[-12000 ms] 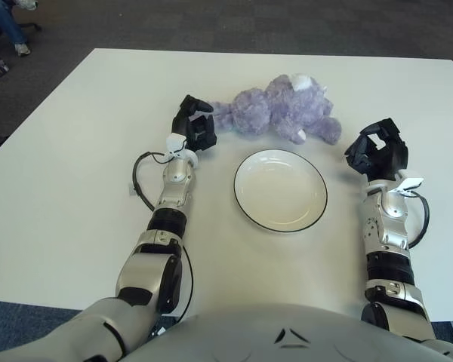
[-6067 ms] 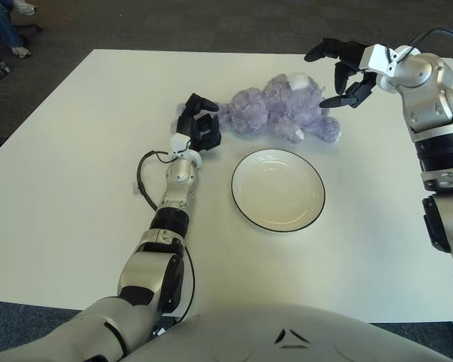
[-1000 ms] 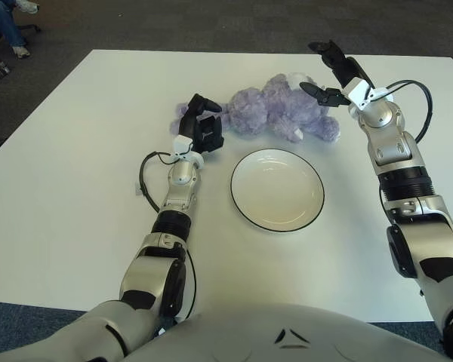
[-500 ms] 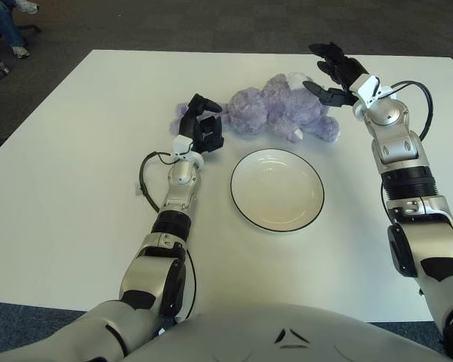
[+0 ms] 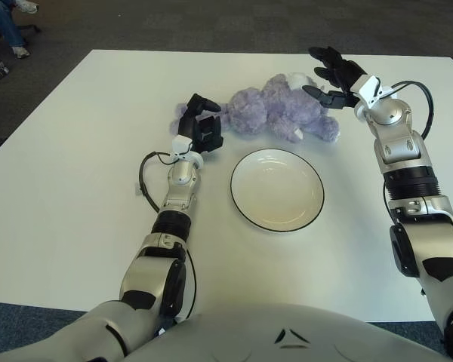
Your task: Put the doll into the plate.
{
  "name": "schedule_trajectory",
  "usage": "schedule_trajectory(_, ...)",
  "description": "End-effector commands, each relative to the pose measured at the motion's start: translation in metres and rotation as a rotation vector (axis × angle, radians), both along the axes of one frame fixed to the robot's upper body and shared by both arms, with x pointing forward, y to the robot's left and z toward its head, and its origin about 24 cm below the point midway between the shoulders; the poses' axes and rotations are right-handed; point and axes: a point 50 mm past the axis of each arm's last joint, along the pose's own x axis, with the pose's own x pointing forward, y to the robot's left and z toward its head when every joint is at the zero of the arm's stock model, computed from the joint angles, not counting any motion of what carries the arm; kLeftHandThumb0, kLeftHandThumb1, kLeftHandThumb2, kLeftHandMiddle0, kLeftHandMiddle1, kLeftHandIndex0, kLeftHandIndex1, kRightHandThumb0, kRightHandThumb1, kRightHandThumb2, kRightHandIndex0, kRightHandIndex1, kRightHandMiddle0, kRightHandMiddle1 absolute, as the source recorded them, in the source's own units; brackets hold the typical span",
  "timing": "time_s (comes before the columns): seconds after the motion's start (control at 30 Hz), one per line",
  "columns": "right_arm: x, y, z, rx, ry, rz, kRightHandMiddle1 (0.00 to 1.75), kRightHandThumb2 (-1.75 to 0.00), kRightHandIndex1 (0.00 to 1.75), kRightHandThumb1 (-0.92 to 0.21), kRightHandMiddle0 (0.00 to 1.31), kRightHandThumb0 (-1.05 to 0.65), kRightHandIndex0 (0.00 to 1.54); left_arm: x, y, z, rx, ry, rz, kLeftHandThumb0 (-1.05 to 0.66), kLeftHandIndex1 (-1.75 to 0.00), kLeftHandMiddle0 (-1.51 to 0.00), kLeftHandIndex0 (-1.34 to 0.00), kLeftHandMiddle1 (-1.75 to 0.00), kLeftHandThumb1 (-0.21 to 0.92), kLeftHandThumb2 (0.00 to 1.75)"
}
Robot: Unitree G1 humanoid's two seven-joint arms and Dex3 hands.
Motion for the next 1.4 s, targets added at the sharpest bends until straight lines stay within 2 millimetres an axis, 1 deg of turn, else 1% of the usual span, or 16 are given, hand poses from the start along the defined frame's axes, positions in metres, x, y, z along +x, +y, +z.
schedule_trajectory(0.0, 0.002, -0.002, 0.004, -0.011, 0.012, 0.000, 0.37, -0.41, 0.10, -0.92, 0.00, -0.96, 0.19, -0.013, -0.002, -0.026, -0.022, 0.093, 0.020, -0.40, -1.75, -1.17, -0.41, -1.75, 0.57, 0.99)
schedule_trajectory(0.23, 0.005, -0.002, -0.001, -0.047, 0.017, 0.004, 0.48, -0.41, 0.06, -0.92, 0.00, -0.97, 0.12, -0.014, -0.003, -0.026, -0.017, 0.089, 0.027, -0.40, -1.75, -1.17, -0.42, -1.75, 0.57, 0.99)
schedule_trajectory(0.47, 0.008, -0.002, -0.006, -0.074, 0.022, 0.008, 0.50, -0.40, 0.03, -0.92, 0.00, -0.99, 0.07, -0.015, -0.004, -0.026, -0.020, 0.087, 0.027, -0.40, -1.75, -1.16, -0.42, -1.75, 0.57, 1.00)
schedule_trajectory(0.77, 0.009, -0.002, -0.012, -0.132, 0.010, 0.013, 0.50, -0.42, 0.03, -0.92, 0.00, -1.01, 0.09, -0.015, -0.006, -0.025, -0.011, 0.085, 0.029, -0.41, -1.75, -1.17, -0.42, -1.75, 0.57, 1.00)
schedule_trajectory(1.03, 0.020, 0.009, -0.031, -0.207, 0.050, 0.031, 0.49, -0.45, 0.02, -0.92, 0.00, -1.00, 0.08, -0.016, -0.006, -0.024, -0.003, 0.082, 0.030, -0.40, -1.75, -1.16, -0.41, -1.75, 0.58, 0.98)
schedule_trajectory(1.37, 0.023, 0.010, -0.044, -0.241, 0.057, 0.063, 0.54, -0.43, 0.01, -0.92, 0.00, -0.94, 0.07, -0.018, -0.006, -0.023, 0.000, 0.077, 0.031, -0.40, -1.75, -1.16, -0.40, -1.75, 0.60, 0.96)
